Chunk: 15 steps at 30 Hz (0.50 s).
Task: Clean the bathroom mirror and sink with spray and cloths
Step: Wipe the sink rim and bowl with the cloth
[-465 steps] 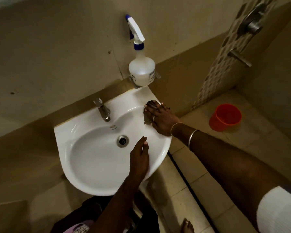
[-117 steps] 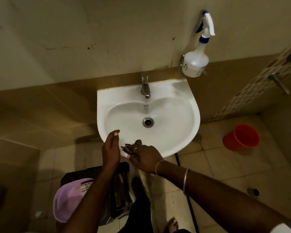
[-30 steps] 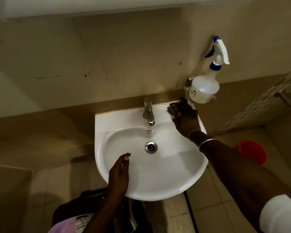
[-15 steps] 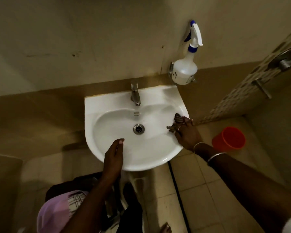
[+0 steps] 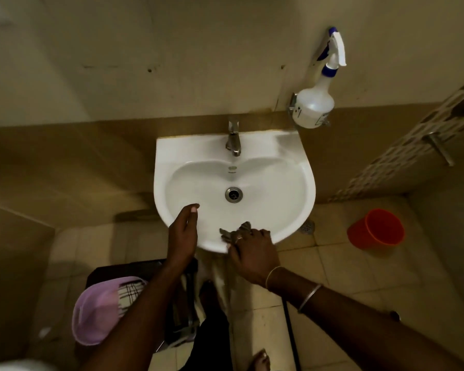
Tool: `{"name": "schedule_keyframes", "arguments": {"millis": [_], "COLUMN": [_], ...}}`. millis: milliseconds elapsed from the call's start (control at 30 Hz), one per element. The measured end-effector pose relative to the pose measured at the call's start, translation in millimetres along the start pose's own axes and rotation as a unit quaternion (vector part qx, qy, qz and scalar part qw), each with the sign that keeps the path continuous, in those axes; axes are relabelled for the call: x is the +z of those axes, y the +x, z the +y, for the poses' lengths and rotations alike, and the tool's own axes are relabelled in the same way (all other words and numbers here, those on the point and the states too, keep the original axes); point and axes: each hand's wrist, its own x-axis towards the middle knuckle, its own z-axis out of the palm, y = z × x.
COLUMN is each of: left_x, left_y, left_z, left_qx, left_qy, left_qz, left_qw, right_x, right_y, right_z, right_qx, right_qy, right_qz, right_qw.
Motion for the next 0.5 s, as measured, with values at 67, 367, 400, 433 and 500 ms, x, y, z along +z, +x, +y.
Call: {"name": "schedule_keyframes", "arguments": {"millis": [67, 367, 400, 433, 500], "left_x": [-6, -42, -41, -41, -47], "left_y": [5, 42, 42, 43, 49], "left_z": [-4, -19, -20, -20, -17], "left_qx": [0.006, -0.008, -0.015, -0.030, -0.046], "left_qy": [-0.014, -0.106, -0.126, -0.144, -0.182], "left_qz": [0.023, 0.082, 0.089, 0.091, 0.111], "left_qw": [1.000, 0.991, 0.988, 0.985, 0.976], "right_x": [9, 34, 36, 39, 46], "right_y": [5, 67, 72, 75, 92], "right_z": [-32, -123, -128, -133, -141], "right_qx": [-0.004, -0.005, -0.010, -0.015, -0.028], "right_qy": [0.026, 0.101, 0.108, 0.100, 0.096], "right_qz": [0.008, -0.059, -0.071, -0.078, -0.062], "right_qw": [1.000, 0.993, 0.992, 0.992, 0.993]}}
